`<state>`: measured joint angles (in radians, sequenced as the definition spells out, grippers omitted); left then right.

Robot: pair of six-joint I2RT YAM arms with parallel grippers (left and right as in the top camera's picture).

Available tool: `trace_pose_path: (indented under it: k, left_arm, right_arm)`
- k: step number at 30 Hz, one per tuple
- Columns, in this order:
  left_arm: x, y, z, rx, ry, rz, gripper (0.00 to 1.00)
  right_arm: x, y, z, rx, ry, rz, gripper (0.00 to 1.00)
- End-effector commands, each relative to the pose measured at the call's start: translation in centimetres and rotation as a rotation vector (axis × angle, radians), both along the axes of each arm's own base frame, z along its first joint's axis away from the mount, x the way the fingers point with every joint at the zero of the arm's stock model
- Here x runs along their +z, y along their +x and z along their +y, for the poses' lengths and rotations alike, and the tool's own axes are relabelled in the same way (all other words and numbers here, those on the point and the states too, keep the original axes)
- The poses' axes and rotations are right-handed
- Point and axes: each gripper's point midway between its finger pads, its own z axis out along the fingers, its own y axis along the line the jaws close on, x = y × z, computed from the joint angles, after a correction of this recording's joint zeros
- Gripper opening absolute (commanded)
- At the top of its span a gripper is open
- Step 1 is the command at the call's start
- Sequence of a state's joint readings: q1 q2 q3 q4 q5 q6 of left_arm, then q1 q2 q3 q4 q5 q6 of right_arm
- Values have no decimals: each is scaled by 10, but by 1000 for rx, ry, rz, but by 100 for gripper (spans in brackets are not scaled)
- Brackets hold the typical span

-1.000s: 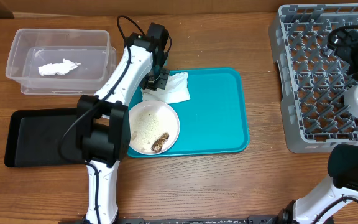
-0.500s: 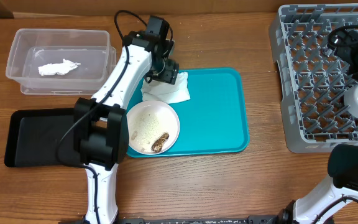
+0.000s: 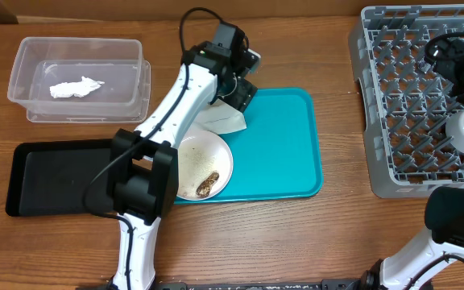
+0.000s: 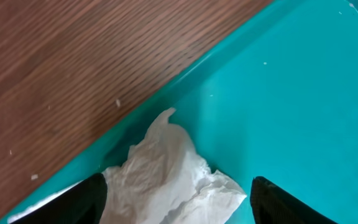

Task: Sort waste into correct bins and load items into the dishwasher
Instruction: 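Pinch the second white napkin with the left gripper and lift it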

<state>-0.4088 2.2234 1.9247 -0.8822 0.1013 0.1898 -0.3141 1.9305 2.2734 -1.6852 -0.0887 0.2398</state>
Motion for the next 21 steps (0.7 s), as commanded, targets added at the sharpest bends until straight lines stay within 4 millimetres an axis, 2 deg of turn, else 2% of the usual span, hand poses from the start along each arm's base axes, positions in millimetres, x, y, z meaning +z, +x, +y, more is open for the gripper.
trace_pose_path:
  k: [1, 9, 17, 21]
  left_arm:
    - [12, 6, 2, -73, 73, -76, 72]
    - [-14, 4, 3, -91, 112, -38, 63]
    - [-41, 2, 1, -102, 130, 0, 61]
    - [-44, 3, 1, -107, 136, 2, 55]
  right_arm:
    - [11, -4, 0, -10, -13, -28, 100]
    - [11, -4, 0, -10, -13, -28, 100]
    - [11, -4, 0, -10, -13, -28, 100]
    - [11, -4, 0, -10, -13, -28, 100]
